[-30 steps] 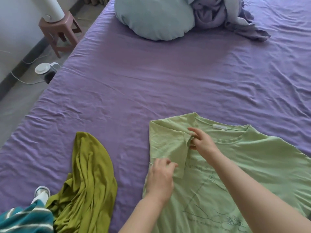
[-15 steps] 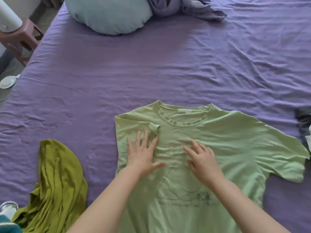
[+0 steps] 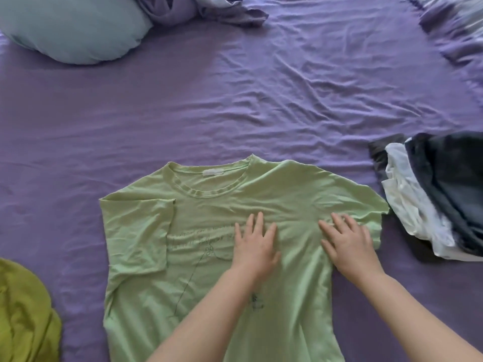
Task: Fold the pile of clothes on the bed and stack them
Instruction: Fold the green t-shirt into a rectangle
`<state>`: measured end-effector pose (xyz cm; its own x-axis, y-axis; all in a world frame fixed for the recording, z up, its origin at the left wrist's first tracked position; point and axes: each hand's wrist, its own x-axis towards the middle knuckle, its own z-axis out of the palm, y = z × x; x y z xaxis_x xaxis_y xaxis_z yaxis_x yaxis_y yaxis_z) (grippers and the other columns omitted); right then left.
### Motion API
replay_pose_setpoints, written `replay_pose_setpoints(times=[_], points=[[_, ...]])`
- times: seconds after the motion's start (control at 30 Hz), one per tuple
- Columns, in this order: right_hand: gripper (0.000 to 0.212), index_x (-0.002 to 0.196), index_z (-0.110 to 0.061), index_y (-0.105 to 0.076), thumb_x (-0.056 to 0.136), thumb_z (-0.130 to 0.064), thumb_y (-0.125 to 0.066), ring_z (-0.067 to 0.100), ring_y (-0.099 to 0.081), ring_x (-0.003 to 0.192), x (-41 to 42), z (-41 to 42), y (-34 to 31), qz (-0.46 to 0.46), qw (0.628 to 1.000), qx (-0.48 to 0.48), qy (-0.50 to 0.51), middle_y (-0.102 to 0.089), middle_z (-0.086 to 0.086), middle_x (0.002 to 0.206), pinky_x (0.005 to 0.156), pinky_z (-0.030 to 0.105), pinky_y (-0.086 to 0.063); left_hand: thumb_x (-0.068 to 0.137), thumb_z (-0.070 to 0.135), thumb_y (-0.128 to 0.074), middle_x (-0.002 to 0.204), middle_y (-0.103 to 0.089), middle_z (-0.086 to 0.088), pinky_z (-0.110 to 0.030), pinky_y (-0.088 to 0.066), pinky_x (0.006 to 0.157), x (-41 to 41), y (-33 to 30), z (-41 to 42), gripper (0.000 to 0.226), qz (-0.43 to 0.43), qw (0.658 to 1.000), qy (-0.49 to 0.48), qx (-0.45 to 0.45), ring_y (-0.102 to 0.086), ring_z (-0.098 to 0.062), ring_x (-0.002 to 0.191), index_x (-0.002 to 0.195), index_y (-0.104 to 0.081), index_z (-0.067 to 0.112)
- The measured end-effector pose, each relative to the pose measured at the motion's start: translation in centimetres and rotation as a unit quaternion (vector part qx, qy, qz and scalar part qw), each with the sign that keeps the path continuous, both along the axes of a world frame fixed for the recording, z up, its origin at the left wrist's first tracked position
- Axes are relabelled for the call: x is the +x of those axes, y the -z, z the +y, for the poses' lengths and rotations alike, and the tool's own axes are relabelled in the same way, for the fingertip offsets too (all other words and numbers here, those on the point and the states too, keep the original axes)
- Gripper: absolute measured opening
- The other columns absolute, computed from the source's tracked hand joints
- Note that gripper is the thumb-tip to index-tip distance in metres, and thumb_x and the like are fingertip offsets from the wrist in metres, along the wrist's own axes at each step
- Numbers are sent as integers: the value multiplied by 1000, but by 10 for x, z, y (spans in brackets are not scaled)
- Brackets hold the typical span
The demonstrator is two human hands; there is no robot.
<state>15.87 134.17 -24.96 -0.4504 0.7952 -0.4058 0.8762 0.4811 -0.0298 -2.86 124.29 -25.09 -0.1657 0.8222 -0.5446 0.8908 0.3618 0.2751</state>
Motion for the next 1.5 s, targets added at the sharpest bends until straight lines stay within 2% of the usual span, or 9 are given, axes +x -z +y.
replay_pose_setpoints(times=[0.27, 0.4, 0.57, 0.67, 0.83, 0.93, 1.13, 1.3, 1.5], points=[[46, 139, -24, -47, 95, -30, -55, 34, -8, 145, 38, 29, -5, 114, 981, 15, 156, -14, 16, 158, 114, 43, -18, 97, 21, -42, 161, 9, -3, -55, 2, 117, 50, 1, 56, 61, 10, 996, 89, 14, 11, -29, 147, 151, -16, 30], [76, 150, -14, -20, 89, -19, -64, 34, -25, 140, 39, 24, -3, 252, 912, -25, 322, -17, 22, 154, 109, 36, -25, 98, 29, -43, 161, 9, -2, -57, 4, 115, 72, 9, 81, 62, 16, 994, 101, 24, 13, -32, 147, 151, -12, 33], [87, 152, -16, -12, 83, -1, -63, 20, -29, 138, 26, 26, -1, 368, 858, -99, 345, -29, 11, 151, 93, 4, -17, 93, 35, -52, 162, 6, 1, -54, 3, 116, 78, 12, 87, 66, 19, 997, 71, 22, 10, -30, 147, 149, -17, 38], [82, 152, -18, -14, 85, 2, -57, 13, -27, 141, 15, 27, -7, 388, 867, -105, 294, -25, -1, 155, 92, -8, -10, 95, 21, -52, 155, -30, -3, -37, -18, 117, 68, 0, 93, 47, -108, 986, -73, 105, -21, -25, 144, 142, -43, 25], [90, 151, -30, -2, 84, 0, -53, 18, -39, 132, -18, 25, -29, 373, 904, -144, 153, -33, -1, 152, 102, 20, -33, 101, 38, -41, 113, -63, -6, -35, -49, 82, 38, -32, 101, 32, -515, 703, -487, 56, -61, -20, 95, 119, -58, 17], [93, 149, -33, 4, 85, -6, -57, 21, -30, 140, -38, 12, -32, 314, 927, -204, -4, -20, 2, 158, 109, 27, -30, 94, 62, -33, 92, -62, -1, -32, -48, 68, 8, -33, 93, 55, -558, 632, -538, 7, -59, -15, 79, 118, -60, 20], [67, 152, -25, -12, 92, -14, -42, 11, -23, 141, -26, -14, -10, 195, 974, -103, -55, -11, -7, 159, 109, 27, -23, 85, 30, -71, 112, -65, -5, -32, -53, 77, -4, -18, 82, 55, -443, 738, -508, 34, -65, -21, 95, 131, -49, 11], [60, 150, -17, -24, 93, -4, -38, 11, -15, 144, -12, -20, 2, 159, 980, -106, -62, -15, -1, 159, 116, 27, -16, 85, 6, -63, 150, -37, -6, -27, -35, 102, 5, -8, 87, 84, -215, 928, -293, 83, -42, -24, 133, 152, -13, 15], [60, 149, -17, -26, 92, -4, -38, 13, -10, 146, -12, -19, 3, 138, 980, -106, -94, -13, 1, 160, 115, 27, -16, 92, 13, -49, 130, -46, -7, -38, -44, 82, 12, -11, 65, 63, -9, 936, -306, 174, -53, -28, 109, 150, -24, 22]])
